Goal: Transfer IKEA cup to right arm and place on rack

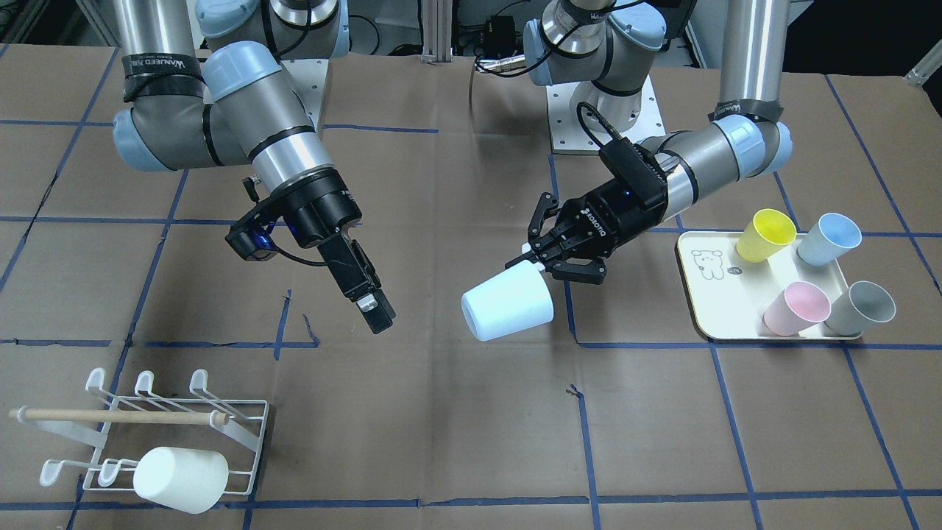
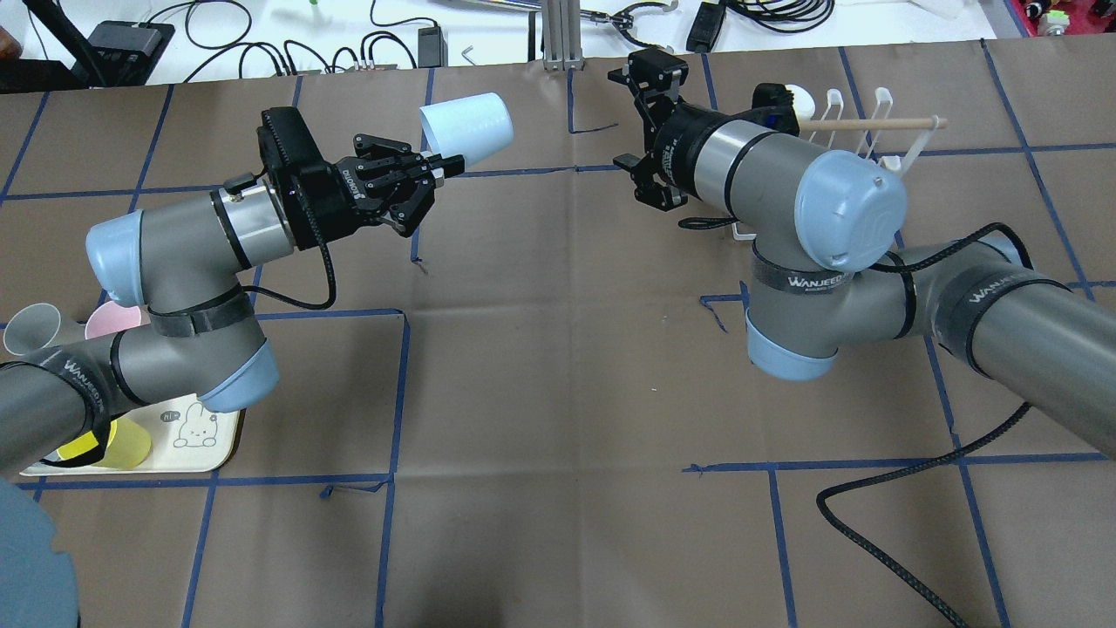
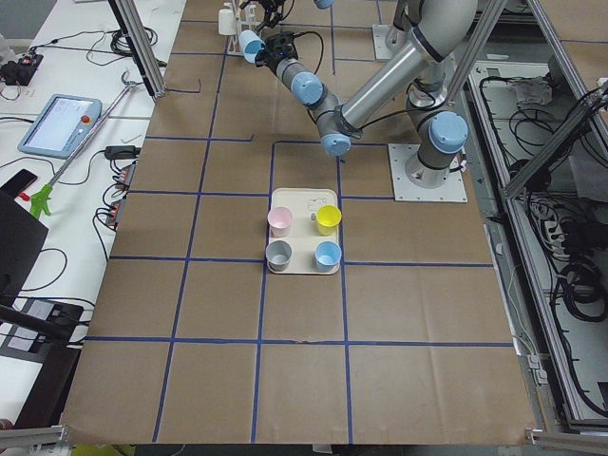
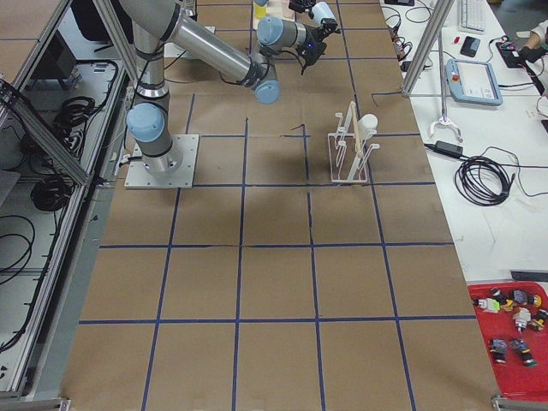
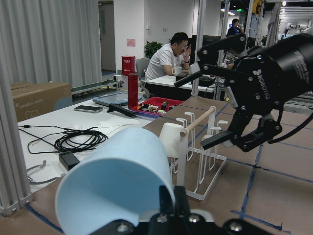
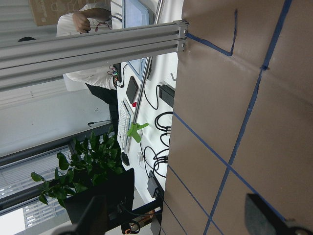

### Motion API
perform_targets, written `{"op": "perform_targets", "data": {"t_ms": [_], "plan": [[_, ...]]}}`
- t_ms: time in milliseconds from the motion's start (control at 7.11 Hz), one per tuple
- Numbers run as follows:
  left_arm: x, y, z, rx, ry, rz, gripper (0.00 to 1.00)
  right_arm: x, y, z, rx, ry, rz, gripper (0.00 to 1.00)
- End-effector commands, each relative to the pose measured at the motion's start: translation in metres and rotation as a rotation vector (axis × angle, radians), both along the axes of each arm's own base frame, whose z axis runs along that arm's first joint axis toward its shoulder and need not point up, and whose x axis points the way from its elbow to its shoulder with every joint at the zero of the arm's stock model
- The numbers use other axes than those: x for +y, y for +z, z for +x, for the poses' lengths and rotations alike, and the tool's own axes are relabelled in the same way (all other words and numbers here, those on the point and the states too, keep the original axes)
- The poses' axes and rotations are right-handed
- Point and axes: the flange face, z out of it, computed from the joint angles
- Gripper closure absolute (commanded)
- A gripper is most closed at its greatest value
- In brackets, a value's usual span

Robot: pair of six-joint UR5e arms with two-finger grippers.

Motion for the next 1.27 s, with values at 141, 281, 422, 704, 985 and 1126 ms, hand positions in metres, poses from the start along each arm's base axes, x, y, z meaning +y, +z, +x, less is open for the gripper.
{"op": "perform_targets", "data": {"t_ms": [141,281,422,704,985,1126], "plan": [[0.009,0.001,-0.024,0.005,-0.036,0.015,0.96,0.001,0.003,0.03,-0.01,0.048,-0.023,0.01],[0.009,0.002,-0.024,0.005,-0.036,0.012,0.95,0.002,0.002,0.032,-0.009,0.053,-0.021,0.01],[0.009,0.002,-0.024,0.004,-0.036,0.01,0.95,0.002,0.001,0.033,-0.009,0.058,-0.02,0.01],[0.009,0.002,-0.024,0.005,-0.036,0.012,0.95,0.003,-0.001,0.035,-0.029,0.095,-0.009,0.01],[0.009,0.002,-0.024,0.005,-0.036,0.012,0.95,0.005,-0.004,0.035,-0.028,0.097,0.001,0.01],[0.01,0.002,-0.024,0.006,-0.037,0.011,0.94,0.006,-0.009,0.035,-0.025,0.097,0.01,0.01]]}}
